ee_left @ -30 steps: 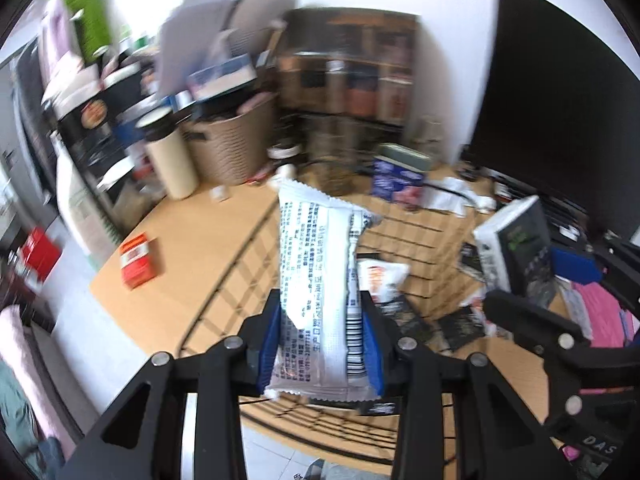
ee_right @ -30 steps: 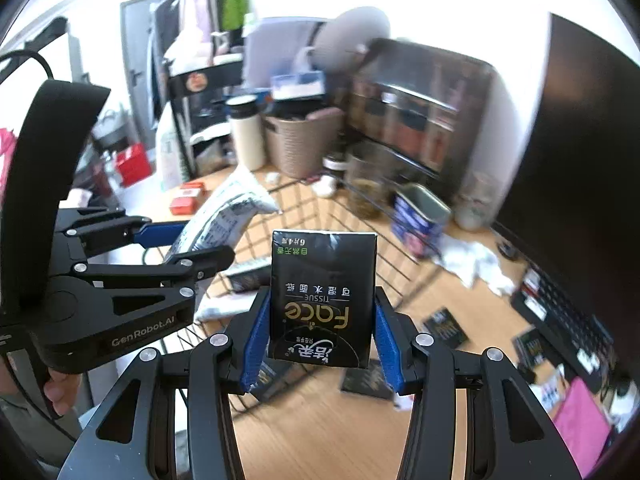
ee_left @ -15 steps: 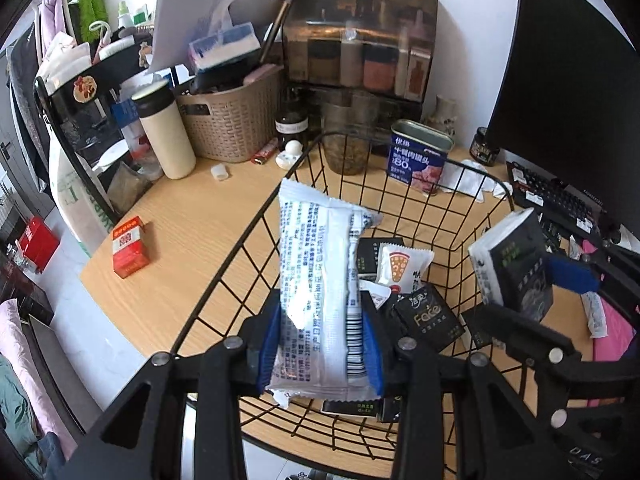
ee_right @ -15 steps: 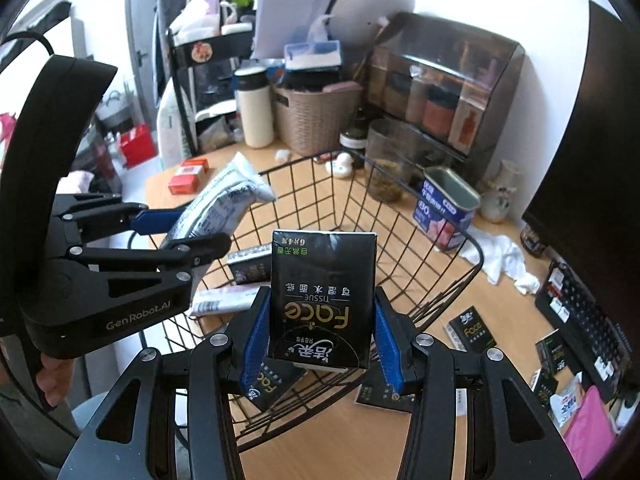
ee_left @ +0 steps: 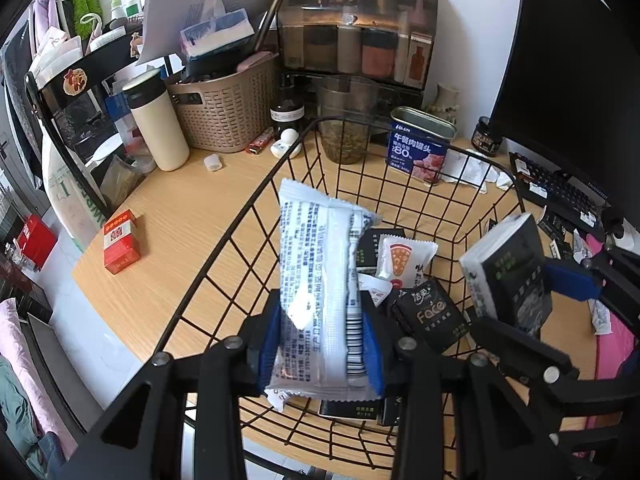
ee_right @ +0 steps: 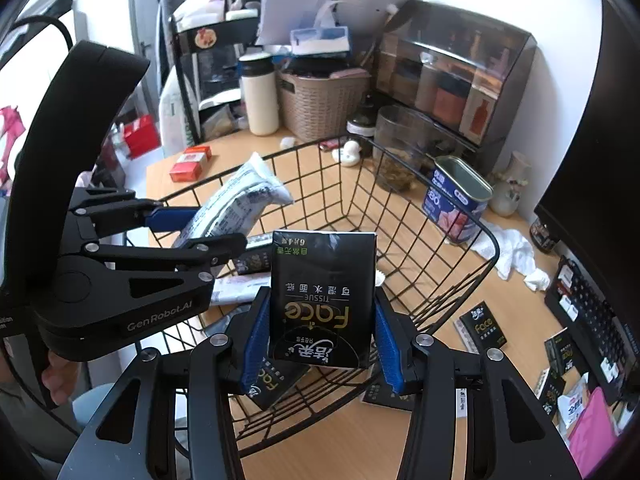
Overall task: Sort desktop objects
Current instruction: 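Open both grippers to drop the bag and pack into the basket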
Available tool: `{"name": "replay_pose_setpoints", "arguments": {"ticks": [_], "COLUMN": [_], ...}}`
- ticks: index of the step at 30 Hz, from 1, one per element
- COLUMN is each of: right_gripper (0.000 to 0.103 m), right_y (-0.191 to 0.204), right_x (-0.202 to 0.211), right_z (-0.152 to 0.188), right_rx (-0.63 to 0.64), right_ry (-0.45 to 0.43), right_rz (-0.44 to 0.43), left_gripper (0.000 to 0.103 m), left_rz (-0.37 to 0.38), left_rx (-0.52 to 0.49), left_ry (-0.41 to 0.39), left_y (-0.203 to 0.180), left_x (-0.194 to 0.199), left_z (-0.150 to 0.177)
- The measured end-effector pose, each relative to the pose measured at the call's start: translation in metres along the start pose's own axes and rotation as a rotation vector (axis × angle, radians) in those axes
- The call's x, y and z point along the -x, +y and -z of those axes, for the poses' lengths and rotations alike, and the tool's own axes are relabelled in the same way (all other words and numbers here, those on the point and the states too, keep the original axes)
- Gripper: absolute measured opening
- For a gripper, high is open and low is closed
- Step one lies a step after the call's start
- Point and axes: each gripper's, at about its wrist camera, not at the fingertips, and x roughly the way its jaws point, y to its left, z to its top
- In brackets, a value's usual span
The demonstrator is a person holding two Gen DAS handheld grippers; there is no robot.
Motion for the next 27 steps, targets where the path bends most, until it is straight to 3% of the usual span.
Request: {"name": "replay_pose_setpoints", "arguments": {"ticks": [7,9,10,11,12,27], "right_gripper": [0.048,0.048,0.049,0.050,0.051,0.051], "right_y": [0.004,0.005,0.006,0.007,0.010,0.008], "right_x": [0.005,0.008,0.009,0.009,0.010,0.009], "right_z": [0.000,0.000,0.000,0.000,0.001,0.002], "right_rx": [0.013,0.017,0.025,0.036,0.049,0.040], "right_ry": [-0.018,-0.037,-0.044,-0.049,-0.053,-0.040], "right_rz": [0.014,0.029,0.045,0.061,0.080,0.055], "left_gripper": [0.040,0.050,0.065,0.071,0.073,0.074], "left_rz": [0.000,0.014,0.021,0.020,0.012,0.000], "left_rx": [0.005,0.013,0.014,0.015,0.014,0.008], "left_ry": [-0.008,-0.013,-0.017,-0.026,-0.038,-0.041], "left_y": [-0.001,0.000,0.000,0.000,0.000,-0.001], "left_x": [0.003,0.004,0.005,0.007,0.008,0.011], "left_z": [0.000,0.000,0.000,0.000,0.000,0.000]}}
